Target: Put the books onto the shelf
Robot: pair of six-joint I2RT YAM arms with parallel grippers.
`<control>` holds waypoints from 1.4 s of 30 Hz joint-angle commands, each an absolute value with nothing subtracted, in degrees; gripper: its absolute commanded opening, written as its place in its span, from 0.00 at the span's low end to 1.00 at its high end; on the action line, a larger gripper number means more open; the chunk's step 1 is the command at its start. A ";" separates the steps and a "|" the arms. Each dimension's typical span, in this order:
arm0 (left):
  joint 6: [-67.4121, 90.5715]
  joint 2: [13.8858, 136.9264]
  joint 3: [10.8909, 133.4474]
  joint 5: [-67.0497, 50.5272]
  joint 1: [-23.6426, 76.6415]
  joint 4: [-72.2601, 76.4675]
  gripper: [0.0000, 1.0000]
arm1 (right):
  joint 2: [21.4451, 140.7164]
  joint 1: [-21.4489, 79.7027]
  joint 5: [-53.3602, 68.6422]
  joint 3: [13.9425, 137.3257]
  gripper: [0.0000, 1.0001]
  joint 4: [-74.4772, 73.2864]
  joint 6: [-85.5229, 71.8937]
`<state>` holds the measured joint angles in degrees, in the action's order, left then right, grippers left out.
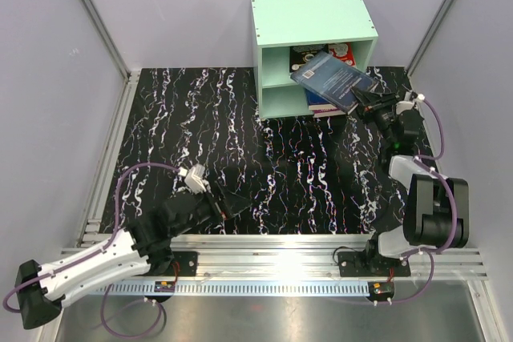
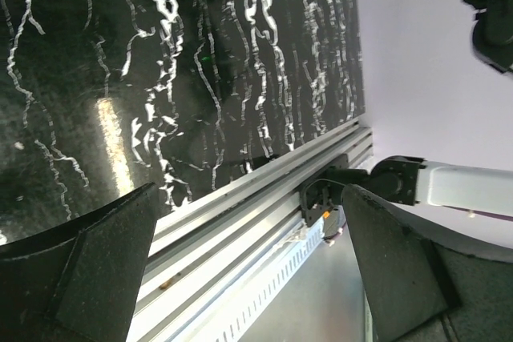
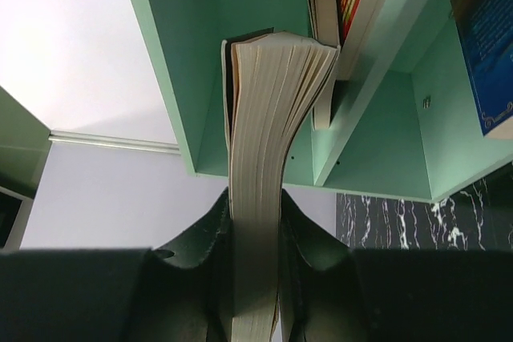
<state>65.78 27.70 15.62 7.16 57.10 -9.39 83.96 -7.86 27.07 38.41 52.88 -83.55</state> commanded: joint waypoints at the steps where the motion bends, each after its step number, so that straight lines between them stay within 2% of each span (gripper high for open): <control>1: 64.69 29.26 15.20 8.00 57.13 -6.07 0.99 | 84.98 -7.21 21.98 44.20 0.00 63.37 -83.41; 4: 63.55 31.11 16.43 8.35 57.04 -5.98 0.99 | 86.04 -5.98 16.54 45.52 0.00 61.71 -83.15; 10: 58.80 35.59 24.77 13.97 57.04 -14.93 0.99 | 83.59 3.85 -5.21 51.22 0.00 40.92 -76.30; 14: 56.43 36.83 28.30 15.82 57.04 -19.33 0.99 | 87.35 7.73 -12.91 56.59 0.00 36.04 -78.39; 18: 56.34 35.08 28.04 15.73 57.04 -21.44 0.99 | 92.19 9.49 -18.80 63.62 0.01 29.98 -82.09; 25: 56.60 28.57 26.90 16.08 57.13 -28.81 0.99 | 97.64 13.97 -34.69 77.93 0.00 10.58 -86.13; 29: 56.25 24.36 27.42 17.49 57.04 -33.03 0.99 | 102.56 15.64 -35.34 86.12 0.00 1.85 -88.33; 30: 56.34 23.82 27.51 18.10 57.04 -33.92 0.99 | 104.48 15.82 -33.94 88.48 0.21 1.76 -86.85; 33: 56.51 21.98 27.16 18.37 57.04 -35.51 0.99 | 106.52 16.78 -32.52 92.36 0.70 -3.41 -84.39; 34: 56.77 21.62 27.07 18.37 57.04 -35.77 0.99 | 106.52 16.79 -31.91 92.29 0.99 -3.34 -83.50; 42: 57.74 19.51 25.40 17.14 56.95 -36.04 0.99 | 95.39 16.79 -31.73 80.09 1.00 -3.52 -76.22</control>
<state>57.49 20.58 26.24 16.58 57.10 -36.40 102.41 16.40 -29.52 83.88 -2.22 -81.12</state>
